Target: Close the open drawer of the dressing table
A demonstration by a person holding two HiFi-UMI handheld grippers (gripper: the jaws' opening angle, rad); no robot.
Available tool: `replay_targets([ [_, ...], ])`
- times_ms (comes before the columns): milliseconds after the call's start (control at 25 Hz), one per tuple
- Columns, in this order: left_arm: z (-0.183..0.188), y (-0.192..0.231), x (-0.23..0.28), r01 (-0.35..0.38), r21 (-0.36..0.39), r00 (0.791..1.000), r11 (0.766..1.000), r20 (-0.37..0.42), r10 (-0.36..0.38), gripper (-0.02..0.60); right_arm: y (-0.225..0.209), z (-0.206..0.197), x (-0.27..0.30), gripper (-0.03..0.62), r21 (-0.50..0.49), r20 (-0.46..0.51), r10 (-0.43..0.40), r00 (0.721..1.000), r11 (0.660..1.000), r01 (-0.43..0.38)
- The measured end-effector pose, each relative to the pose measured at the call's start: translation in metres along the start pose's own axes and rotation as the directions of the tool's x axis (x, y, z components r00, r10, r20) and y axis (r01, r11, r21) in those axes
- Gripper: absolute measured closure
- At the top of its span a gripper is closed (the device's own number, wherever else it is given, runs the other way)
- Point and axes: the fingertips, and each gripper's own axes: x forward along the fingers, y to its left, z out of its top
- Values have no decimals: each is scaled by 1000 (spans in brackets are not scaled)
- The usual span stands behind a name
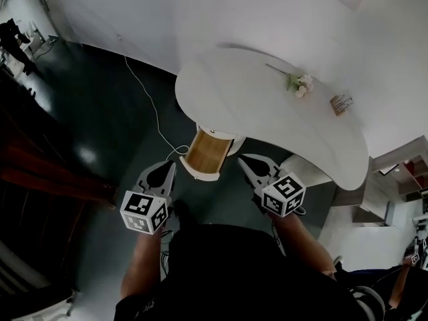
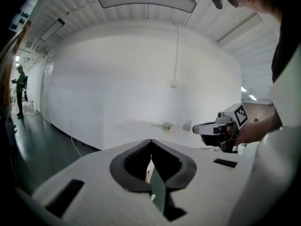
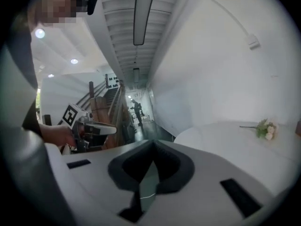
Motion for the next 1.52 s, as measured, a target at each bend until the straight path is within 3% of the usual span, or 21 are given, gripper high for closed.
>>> replay_targets([
  [80,15,22,8,65,2,998,998,10,-66,578,4,10,27,588,26,8,-31,999,999,31],
  [160,23,45,12,122,-49,992,991,22,-121,578,7,18,55,588,30,8,-66,998,997,65],
  [240,28,69,13,133,-64,991,989,33,-131,578,12,23,80,588,36,8,-89,996,995,89],
  [360,29,94,17,103,67,995,992,4,-104,578,27,21,104,588,33,-11,-89,996,995,89],
  [440,28,100,25,124,80,992,989,-7,-124,578,33,16,111,588,30,-33,-81,996,996,82],
  [720,19,79,43,201,-1,979,979,-39,-201,578,27,1,100,588,102,-13,-84,996,991,85],
  [960,9,51,36,217,84,970,972,-127,-206,578,25,-54,85,588,195,-30,-85,996,977,89],
  [1080,-1,47,35,213,75,970,974,-136,-202,578,29,-81,84,588,221,-69,-67,995,972,80],
  [1200,-14,43,37,244,59,959,968,-161,-232,578,38,-78,80,588,242,-43,-61,997,968,69],
  [1520,-11,73,57,354,53,924,934,-171,-341,578,38,-80,85,588,242,-86,-214,973,943,229],
])
